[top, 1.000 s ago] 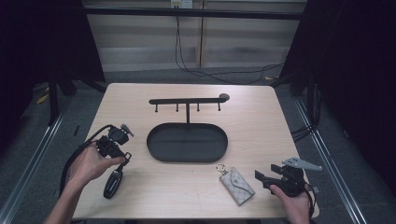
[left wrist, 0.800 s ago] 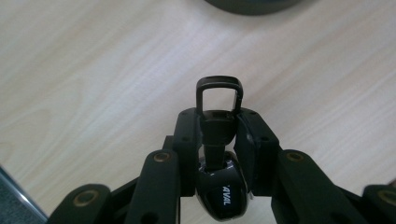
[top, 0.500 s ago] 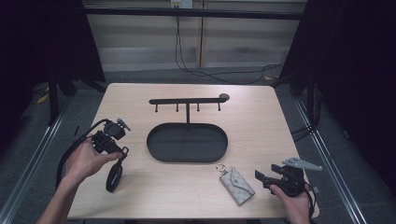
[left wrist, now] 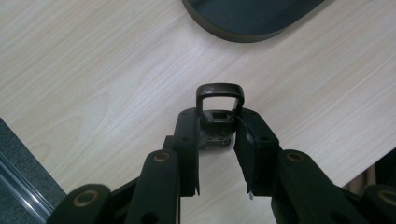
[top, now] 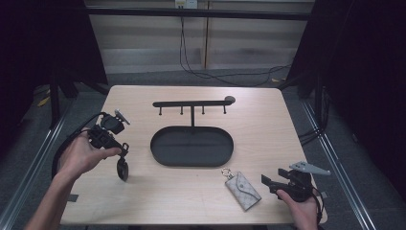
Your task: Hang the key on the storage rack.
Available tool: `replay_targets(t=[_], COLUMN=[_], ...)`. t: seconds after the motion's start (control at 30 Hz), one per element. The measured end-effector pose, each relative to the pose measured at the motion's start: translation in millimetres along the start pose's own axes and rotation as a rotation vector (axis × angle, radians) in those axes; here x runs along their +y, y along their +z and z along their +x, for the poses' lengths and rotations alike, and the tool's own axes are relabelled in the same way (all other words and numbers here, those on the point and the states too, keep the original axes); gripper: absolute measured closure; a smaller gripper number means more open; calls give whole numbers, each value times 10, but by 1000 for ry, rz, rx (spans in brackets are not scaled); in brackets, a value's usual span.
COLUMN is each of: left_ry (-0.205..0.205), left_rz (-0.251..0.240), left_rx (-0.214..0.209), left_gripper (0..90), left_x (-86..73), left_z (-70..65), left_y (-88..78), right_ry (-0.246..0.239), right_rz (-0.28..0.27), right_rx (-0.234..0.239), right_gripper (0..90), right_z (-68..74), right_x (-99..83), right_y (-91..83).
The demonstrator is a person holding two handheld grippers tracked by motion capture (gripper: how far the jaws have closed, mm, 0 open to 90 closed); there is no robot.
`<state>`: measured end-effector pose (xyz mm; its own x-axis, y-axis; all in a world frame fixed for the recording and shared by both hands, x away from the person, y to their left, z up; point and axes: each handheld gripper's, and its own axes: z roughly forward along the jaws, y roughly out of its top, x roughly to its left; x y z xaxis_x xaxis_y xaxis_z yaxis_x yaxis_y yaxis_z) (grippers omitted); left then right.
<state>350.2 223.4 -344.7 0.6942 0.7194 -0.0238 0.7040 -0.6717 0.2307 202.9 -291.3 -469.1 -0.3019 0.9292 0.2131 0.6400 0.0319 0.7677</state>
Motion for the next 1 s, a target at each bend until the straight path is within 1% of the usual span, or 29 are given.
replay_targets(t=[0.07,0.13,0.2,0.23,0.27,0.33,0.37,0.4,0.43,0.47,0.53,0.57,0.7,0.77,0.8,0.87,0.9,0.97,1.0], left_ry=[-5,-6,-5,-1,-5,-7,-4,-8,-4,-10,-9,-4,28,23,31,20,26,10,10], left_rz=[8,-2,-1,10,6,7,0,4,8,1,6,1,15,10,17,9,14,2,5], left_rx=[-3,8,0,-3,4,-2,5,4,-7,-8,-16,-20,-27,-32,-35,-41,-45,-56,-59], left_gripper=[708,708,708,708,708,708,708,708,708,708,708,708,708,708,708,708,708,708,708], left_x=[19,38,62,76,89,114,130,142,154,165,192,205,266,298,318,355,373,409,430], left_z=[0,3,7,15,12,14,16,13,14,12,17,23,12,-9,-13,-11,-10,-4,-4], left_y=[-28,-55,-79,-96,-107,-137,-152,-166,-171,-179,-194,-203,-244,-271,-283,-310,-321,-345,-356], right_ry=[1,1,1,1,1,1,1,2,1,2,-2,-3,-10,-8,-8,-8,-10,-10,-14], right_rz=[0,0,0,0,-1,-1,-2,-4,-7,-7,-13,-17,-17,-13,-12,-14,-15,-19,-22], right_rx=[0,0,0,0,0,1,1,2,3,6,7,11,19,21,22,31,31,37,34], right_gripper=[223,222,222,222,222,220,219,218,214,210,202,196,169,165,163,156,156,150,150], right_z=[-1,-2,-2,-2,-2,-3,-2,-3,-4,-2,0,1,4,5,5,5,6,13,12], right_x=[0,0,0,0,0,0,0,1,2,3,4,4,4,4,5,5,6,5,5], right_y=[0,0,0,0,-1,-2,-3,-4,-5,-8,-15,-16,-17,-15,-13,-12,-16,-25,-25])
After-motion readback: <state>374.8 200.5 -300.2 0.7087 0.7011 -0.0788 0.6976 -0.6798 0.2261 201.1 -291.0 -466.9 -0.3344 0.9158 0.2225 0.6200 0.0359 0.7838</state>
